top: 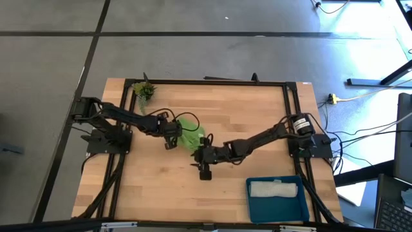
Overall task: Roll microfiber towels into tight, uniform cylinder then place into a basket
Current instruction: Roll the green towel
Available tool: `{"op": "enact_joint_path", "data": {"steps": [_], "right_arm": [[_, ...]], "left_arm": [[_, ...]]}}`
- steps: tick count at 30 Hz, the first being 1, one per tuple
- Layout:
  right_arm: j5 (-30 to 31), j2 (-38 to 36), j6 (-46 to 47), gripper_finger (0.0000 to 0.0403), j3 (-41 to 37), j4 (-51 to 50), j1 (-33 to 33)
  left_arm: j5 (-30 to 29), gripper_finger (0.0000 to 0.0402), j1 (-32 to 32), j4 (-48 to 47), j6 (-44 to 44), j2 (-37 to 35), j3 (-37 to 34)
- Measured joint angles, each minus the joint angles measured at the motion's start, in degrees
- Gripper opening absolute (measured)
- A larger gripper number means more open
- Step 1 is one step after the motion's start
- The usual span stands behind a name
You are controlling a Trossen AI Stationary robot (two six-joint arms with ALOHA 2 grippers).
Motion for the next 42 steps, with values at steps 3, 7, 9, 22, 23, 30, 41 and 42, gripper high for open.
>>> {"op": "enact_joint_path", "data": {"steps": [3,7,9,22,23,30,41,42], "right_arm": [[0.25,0.11,-2.41,0.0188,0.01,0.86,0.42],[0.08,2.98,-4.9,0.0188,0.14,5.43,0.08],[0.06,4.7,-6.82,0.0188,0.1,5.67,-0.35],[4.95,5.95,-4.52,0.0188,0.1,4.42,-2.63],[4.96,5.95,-3.43,0.0188,0.1,3.57,-2.86],[10.53,5.95,1.89,0.0188,0.1,-1.94,-3.18],[8.57,5.75,7.71,0.0188,0.19,-7.71,-4.25],[8.24,5.75,7.86,0.0188,0.19,-7.72,-4.34]], "left_arm": [[0.78,0.0,-0.93,0.28,-0.52,0.02,0.0],[1.05,0.0,-2.16,0.4,-1.63,0.02,0.0],[1.33,0.0,-2.99,0.46,-2.01,0.02,0.02],[1.49,0.0,-4.39,0.39,-3.14,0.02,0.02],[1.49,0.0,-4.39,0.38,-3.14,0.02,0.02],[1.49,0.0,-4.42,0.31,-3.12,0.02,0.02],[0.08,0.0,-5.08,-0.81,-2.66,-1.55,0.46],[0.38,0.0,-5.25,-1.53,-2.6,-2.13,0.69]]}}
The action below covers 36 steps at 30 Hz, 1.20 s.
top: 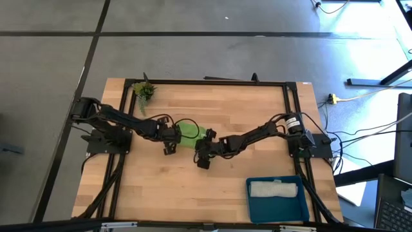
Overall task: Roll microfiber towels into tight, uniform cylinder then place into a basket
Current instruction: Roll the green towel
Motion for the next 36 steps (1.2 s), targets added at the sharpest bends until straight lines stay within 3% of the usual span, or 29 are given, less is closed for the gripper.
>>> {"op": "enact_joint_path", "data": {"steps": [14,36], "right_arm": [[-1.53,0.0,-0.06,0.0188,0.0,-0.71,-0.08],[-2.16,0.0,1.09,0.0188,-0.02,-0.7,-0.03]], "left_arm": [[-2.76,0.0,-1.1,3.8,10.05,-1.98,1.29],[-0.85,0.0,2.93,7.97,9.93,-0.64,-3.12]]}}
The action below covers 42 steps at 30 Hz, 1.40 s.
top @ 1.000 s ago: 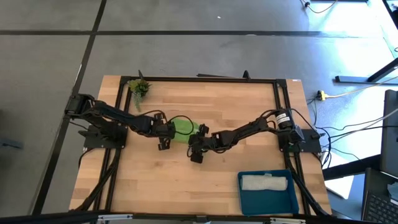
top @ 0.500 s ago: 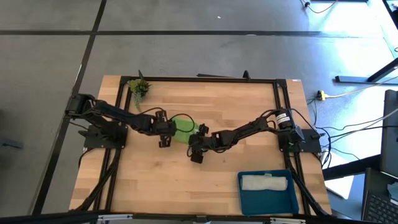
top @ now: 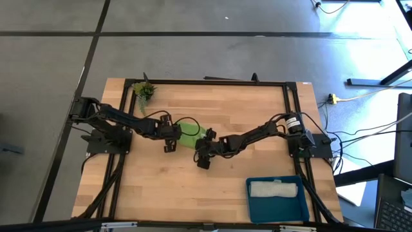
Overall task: Roll microfiber towels into tight, uniform cylinder then place into a basket
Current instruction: Roll the green towel
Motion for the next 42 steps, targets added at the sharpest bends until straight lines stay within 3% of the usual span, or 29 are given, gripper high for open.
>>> {"op": "enact_joint_path", "data": {"steps": [10,16,23,32,42], "right_arm": [[-1.69,0.04,2.99,0.019,-0.04,0.95,0.02],[-1.53,-0.15,-0.16,0.0221,-0.05,1.02,0.11],[-3.82,-1.79,-1.55,0.0232,5.03,-6.85,0.71],[4.13,-2.4,-5.8,0.0233,11.02,-12.35,4.55],[4.09,-2.38,-3.23,0.0233,5.41,-8.49,3.06]], "left_arm": [[0.92,0.0,0.04,0.08,0.07,0.04,-0.09],[1.96,0.0,0.11,0.04,0.09,0.09,-0.11],[4.1,0.0,0.09,-0.53,0.07,0.09,-0.09],[4.55,0.0,-1.34,-1.22,-2.55,0.09,-0.09],[5.15,0.0,-6.76,-1.34,-6.04,0.09,-0.13]]}}
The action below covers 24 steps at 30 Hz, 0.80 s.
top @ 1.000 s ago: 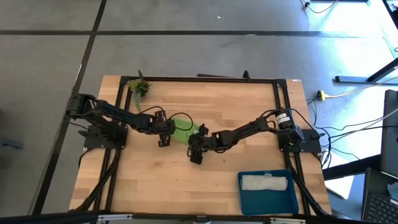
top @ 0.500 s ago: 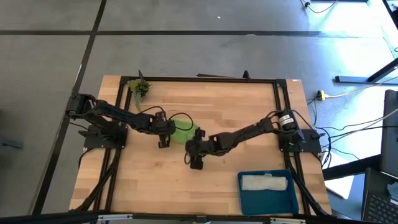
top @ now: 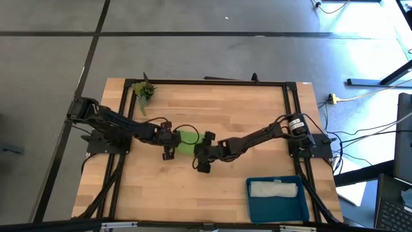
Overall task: Roll microfiber towels into tight, uniform cylinder then place into a basket
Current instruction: Roll the green towel
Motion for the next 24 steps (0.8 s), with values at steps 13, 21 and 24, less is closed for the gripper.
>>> {"op": "enact_joint_path", "data": {"steps": [13,21,24], "right_arm": [[-1.19,-0.24,4.86,0.0233,-11.61,15.1,-1.22],[-1.21,-0.23,4.76,0.0233,-11.85,15.83,-1.24],[-1.21,-0.22,4.73,0.0233,-11.86,15.83,-1.24]], "left_arm": [[-0.51,0.0,-1.98,0.12,-1.5,0.04,-0.02],[-0.91,0.0027,-1.98,0.35,-1.54,0.04,-0.07],[-1.51,0.0055,-1.96,0.33,-1.54,0.04,-0.07]]}}
